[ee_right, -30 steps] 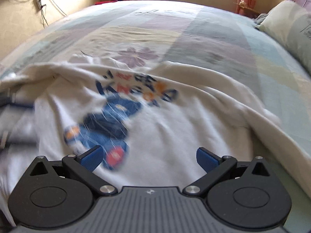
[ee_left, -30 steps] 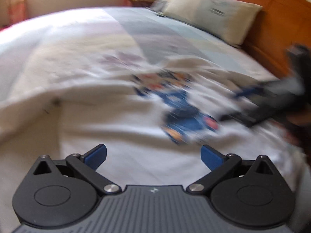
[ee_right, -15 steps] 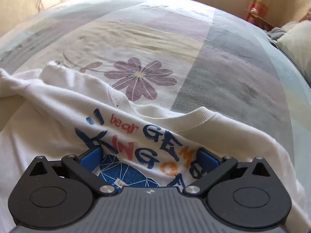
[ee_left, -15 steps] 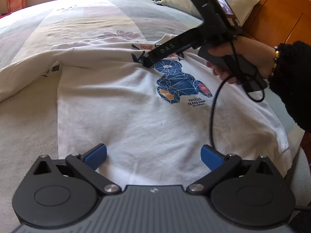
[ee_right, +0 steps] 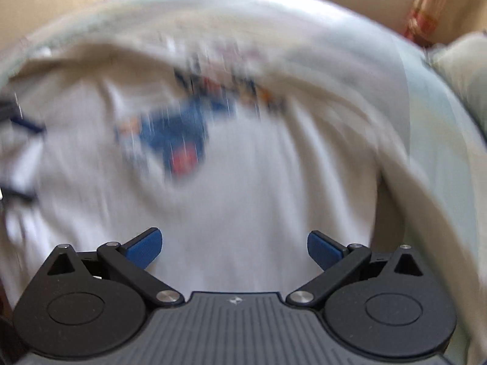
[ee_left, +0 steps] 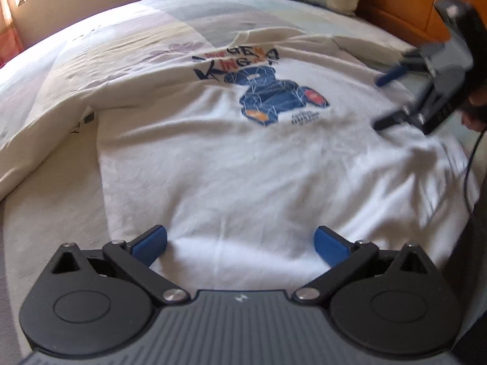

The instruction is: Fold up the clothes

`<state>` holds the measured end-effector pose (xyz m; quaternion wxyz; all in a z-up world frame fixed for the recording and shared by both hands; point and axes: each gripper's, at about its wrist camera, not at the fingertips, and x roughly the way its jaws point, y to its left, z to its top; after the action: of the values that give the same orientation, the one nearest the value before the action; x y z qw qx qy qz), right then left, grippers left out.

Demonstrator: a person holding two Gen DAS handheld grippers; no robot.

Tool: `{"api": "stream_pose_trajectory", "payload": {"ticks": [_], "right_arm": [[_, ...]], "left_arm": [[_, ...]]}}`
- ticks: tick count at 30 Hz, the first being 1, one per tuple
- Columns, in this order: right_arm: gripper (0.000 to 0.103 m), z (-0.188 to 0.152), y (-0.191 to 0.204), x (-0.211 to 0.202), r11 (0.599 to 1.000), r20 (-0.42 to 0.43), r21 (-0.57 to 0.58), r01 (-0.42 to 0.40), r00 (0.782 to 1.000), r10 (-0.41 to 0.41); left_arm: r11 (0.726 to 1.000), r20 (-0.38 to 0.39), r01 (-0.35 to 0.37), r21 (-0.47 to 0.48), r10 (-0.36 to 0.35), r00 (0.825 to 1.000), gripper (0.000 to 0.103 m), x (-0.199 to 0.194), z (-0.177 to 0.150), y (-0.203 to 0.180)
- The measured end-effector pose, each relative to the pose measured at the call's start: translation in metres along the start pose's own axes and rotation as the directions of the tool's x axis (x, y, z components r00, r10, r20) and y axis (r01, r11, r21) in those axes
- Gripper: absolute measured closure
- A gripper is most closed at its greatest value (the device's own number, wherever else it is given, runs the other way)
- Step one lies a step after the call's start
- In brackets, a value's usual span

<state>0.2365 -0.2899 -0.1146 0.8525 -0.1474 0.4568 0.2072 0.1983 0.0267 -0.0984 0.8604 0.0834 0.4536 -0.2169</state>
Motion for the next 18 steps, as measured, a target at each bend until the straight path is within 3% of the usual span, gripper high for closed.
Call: {"api": "stream_pose_trajectory", "payload": {"ticks": [4, 9, 13, 18], "right_arm": [[0.0, -0.024, 0.003, -0.029, 0.994, 0.037, 0.096, 0.045, 0.998, -0.048], [0.0, -0.038, 0.047, -0.054, 0.998, 0.134, 0.035, -0.054, 0.99, 0.049], [0.0, -0.055, 0.065, -0.042, 1.0, 0.08, -0.017, 0.019, 0.997, -0.018], [0.0, -0.088, 0.028, -0.057, 0.988, 0.069, 0.151, -0.024, 0.998, 0.014]], "left_arm": [[0.996, -0.024, -0.051, 0.072, 0.053, 0.998, 0.001, -0.005, -0.003, -0.006], [0.994, -0.037, -0.058, 0.088, 0.061, 0.997, 0.001, -0.002, -0.009, -0.016], [0.996, -0.044, -0.046, 0.079, 0.05, 0.998, 0.0, 0.002, -0.015, -0.025], [0.998, -0.055, -0.034, 0.059, 0.037, 0.998, 0.0, 0.004, -0.021, -0.033]]}}
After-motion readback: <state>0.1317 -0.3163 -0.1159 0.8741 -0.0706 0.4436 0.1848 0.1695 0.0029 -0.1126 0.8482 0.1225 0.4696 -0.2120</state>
